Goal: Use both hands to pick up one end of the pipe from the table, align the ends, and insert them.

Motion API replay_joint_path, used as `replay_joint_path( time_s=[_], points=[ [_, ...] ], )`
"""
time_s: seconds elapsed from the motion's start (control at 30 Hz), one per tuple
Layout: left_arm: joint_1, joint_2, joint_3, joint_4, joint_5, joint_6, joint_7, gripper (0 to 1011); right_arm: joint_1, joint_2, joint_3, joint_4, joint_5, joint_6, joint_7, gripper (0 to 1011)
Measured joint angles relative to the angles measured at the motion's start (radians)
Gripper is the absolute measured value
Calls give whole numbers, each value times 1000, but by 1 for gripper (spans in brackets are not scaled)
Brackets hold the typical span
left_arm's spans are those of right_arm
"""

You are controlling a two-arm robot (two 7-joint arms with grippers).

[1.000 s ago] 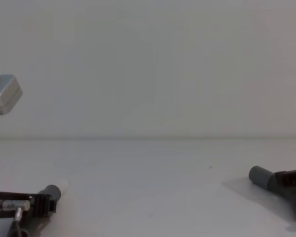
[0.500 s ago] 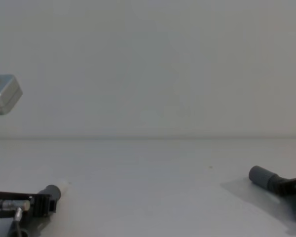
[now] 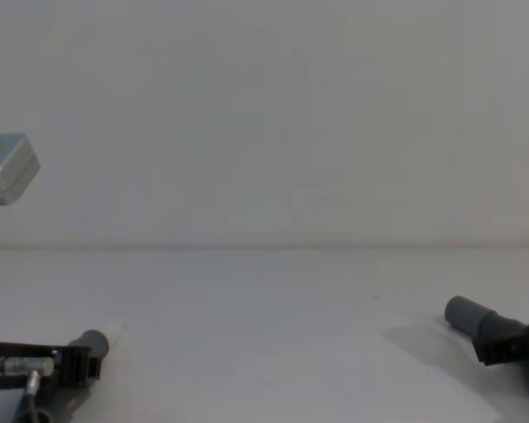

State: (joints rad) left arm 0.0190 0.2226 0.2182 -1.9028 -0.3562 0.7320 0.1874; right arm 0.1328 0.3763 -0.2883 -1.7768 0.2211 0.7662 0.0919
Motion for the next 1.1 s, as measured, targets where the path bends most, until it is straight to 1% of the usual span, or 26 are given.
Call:
replay_joint_path(
  time_s=[0.47, 0.9, 1.03, 1.1],
  points=[
    [0, 0, 0, 0, 0, 0, 0, 334, 1, -38, 0, 8, -14, 30, -26, 1001],
    [0, 0, 0, 0, 0, 0, 0, 334, 5, -54, 2, 15, -19, 38, -36, 1001],
    [0, 0, 0, 0, 0, 0, 0, 334, 6, -56, 2, 17, -20, 39, -38, 946],
    [0, 0, 0, 0, 0, 0, 0, 334, 6, -57, 2, 17, -20, 40, -39, 886]
  ],
)
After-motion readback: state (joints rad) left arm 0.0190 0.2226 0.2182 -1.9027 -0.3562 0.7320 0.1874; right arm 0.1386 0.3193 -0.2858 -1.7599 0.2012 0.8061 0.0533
